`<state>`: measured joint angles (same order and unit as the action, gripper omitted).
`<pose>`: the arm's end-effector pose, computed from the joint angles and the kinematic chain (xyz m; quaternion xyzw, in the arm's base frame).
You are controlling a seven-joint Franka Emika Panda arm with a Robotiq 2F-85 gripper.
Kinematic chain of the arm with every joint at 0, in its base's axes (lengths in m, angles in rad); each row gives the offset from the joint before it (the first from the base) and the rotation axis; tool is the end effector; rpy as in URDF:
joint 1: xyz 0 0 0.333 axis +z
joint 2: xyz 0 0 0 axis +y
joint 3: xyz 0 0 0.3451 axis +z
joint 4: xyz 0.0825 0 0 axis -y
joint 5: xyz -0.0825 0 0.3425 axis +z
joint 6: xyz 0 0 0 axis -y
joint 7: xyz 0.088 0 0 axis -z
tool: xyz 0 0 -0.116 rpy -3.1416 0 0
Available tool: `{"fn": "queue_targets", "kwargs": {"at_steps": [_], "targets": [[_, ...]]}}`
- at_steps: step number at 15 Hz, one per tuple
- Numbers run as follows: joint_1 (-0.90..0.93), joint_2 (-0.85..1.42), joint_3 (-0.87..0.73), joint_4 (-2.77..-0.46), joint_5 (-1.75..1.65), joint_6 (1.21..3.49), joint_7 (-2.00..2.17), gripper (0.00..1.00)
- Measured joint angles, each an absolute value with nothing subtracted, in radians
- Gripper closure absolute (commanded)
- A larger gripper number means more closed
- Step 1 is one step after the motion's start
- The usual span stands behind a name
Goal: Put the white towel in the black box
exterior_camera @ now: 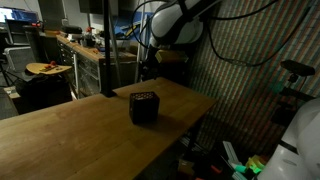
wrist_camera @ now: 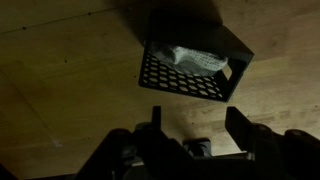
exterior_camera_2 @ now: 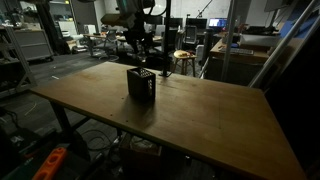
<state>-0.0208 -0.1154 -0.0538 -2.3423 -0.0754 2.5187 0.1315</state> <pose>0.4802 -0.0362 0.4559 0.9863 -0.0750 0.1459 0.0190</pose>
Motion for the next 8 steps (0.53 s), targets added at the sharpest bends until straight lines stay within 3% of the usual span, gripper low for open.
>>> {"fn": "queue_targets", "kwargs": {"at_steps": [1, 3, 8], "targets": [[-0.02, -0.128, -0.054, -2.347, -0.03, 2.522, 0.094, 0.19], [-0.021, -0.134, -0.054, -2.35, -0.02, 2.517, 0.083, 0.04], [-0.021, -0.119, -0.053, -2.351, -0.02, 2.517, 0.083, 0.03]]}}
